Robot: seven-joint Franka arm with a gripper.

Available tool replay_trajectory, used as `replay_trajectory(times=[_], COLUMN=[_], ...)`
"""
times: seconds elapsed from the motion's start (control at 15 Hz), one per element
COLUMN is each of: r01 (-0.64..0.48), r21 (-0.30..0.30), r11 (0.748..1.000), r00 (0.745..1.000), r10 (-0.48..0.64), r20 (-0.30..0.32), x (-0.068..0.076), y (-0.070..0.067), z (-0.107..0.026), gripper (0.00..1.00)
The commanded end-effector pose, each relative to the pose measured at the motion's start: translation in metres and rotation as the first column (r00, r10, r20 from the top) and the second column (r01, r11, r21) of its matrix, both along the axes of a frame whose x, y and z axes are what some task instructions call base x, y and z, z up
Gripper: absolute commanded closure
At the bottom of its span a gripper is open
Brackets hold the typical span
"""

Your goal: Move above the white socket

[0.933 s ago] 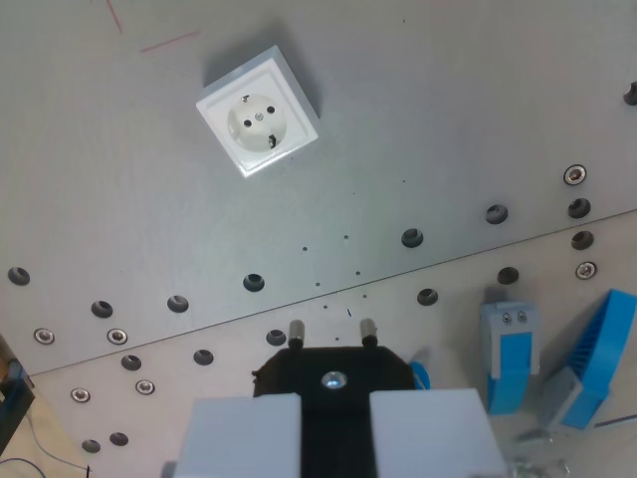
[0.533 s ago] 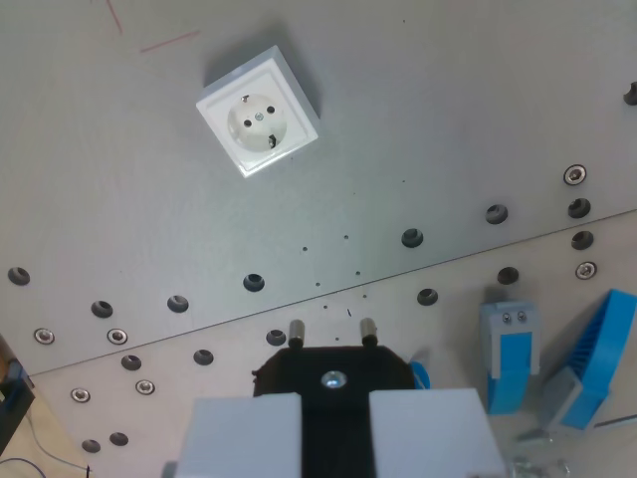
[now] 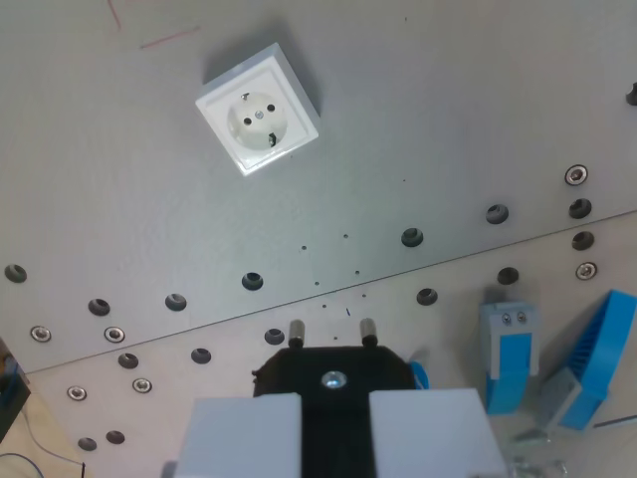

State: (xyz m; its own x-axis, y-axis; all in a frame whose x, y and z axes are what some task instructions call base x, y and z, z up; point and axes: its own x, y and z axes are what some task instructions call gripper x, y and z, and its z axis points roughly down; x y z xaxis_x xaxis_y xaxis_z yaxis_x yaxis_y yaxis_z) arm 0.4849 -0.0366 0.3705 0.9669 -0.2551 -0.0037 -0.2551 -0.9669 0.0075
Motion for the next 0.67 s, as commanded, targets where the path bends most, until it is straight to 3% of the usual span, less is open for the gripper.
replay_trajectory(times=[0.07,0.67], r01=[-0.058,-0.159], r21=[0.0,-0.011], r11=[0.998,0.987], r00=[0.998,0.984], r10=[0.058,0.16], r20=[0.032,0.076], x=[-0.001,-0.003], y=[0.0,0.006], z=[-0.008,-0.04], gripper=[1.0,1.0])
